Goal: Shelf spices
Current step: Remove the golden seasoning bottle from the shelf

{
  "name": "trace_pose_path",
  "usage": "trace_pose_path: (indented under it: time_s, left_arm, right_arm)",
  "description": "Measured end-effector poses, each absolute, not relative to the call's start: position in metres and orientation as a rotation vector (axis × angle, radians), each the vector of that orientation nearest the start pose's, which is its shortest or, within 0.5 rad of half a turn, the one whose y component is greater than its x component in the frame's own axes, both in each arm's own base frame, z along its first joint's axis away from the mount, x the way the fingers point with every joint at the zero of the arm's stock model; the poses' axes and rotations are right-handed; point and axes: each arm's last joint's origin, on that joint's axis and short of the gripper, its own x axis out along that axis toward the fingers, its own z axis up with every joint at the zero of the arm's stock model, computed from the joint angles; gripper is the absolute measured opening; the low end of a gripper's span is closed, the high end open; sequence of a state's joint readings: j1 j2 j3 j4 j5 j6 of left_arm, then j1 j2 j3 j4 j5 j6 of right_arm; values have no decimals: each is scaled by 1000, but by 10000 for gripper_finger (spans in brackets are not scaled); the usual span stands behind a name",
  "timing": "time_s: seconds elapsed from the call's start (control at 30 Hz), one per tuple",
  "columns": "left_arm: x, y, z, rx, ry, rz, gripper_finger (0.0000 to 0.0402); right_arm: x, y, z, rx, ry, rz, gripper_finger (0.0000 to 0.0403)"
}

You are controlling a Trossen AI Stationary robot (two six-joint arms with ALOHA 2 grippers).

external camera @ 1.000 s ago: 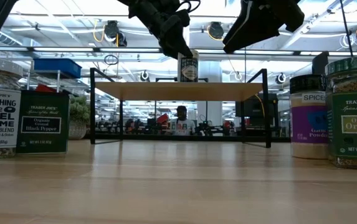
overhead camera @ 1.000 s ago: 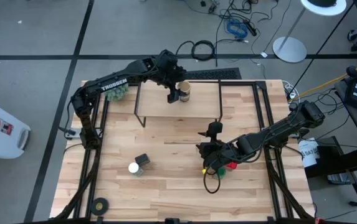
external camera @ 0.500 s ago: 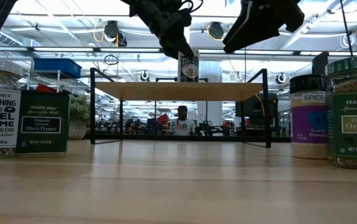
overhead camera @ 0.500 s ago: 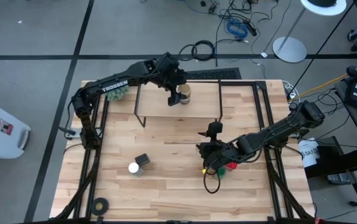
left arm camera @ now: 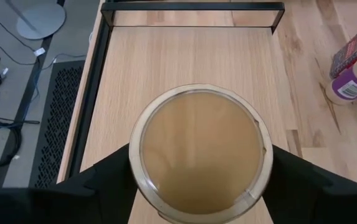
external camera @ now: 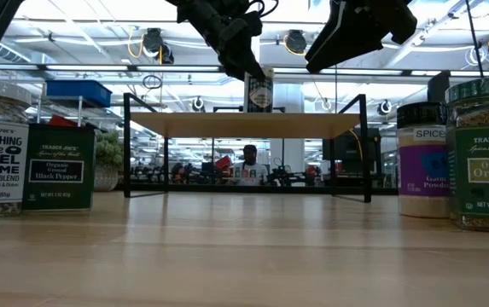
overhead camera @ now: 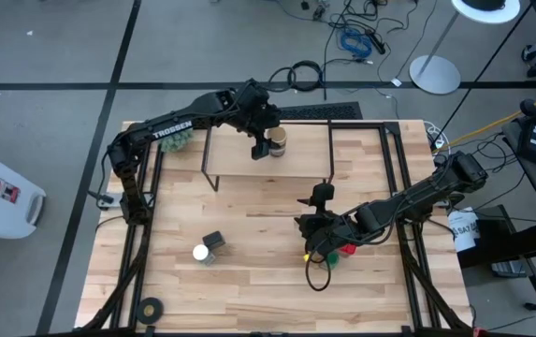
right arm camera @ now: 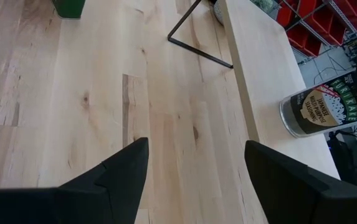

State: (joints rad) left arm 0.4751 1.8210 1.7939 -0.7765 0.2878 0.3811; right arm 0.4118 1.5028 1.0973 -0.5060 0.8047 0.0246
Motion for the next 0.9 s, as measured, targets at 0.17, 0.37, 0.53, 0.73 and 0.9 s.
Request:
trace_pose_path:
  time_s: [0.17, 0.37, 0.53, 0.73, 0.9]
  left_arm:
    - [358, 175, 344, 57, 763, 35, 283]
    - [352, 170, 350, 29, 770, 39, 283]
    - [344, 157, 365, 18, 749, 34, 283]
    - [332, 133, 388, 10, 694, 12, 283]
    - [318, 105, 403, -48, 709, -21, 283]
  right_arm:
    - [288, 103, 256, -501, 747, -374, 254]
    - [287, 103, 256, -502, 752, -374, 254]
    - [286, 102, 255, -505, 763, -376, 254]
    - [286, 102, 255, -503, 763, -377, 254]
    - [285, 102, 254, -505, 770, -379, 254]
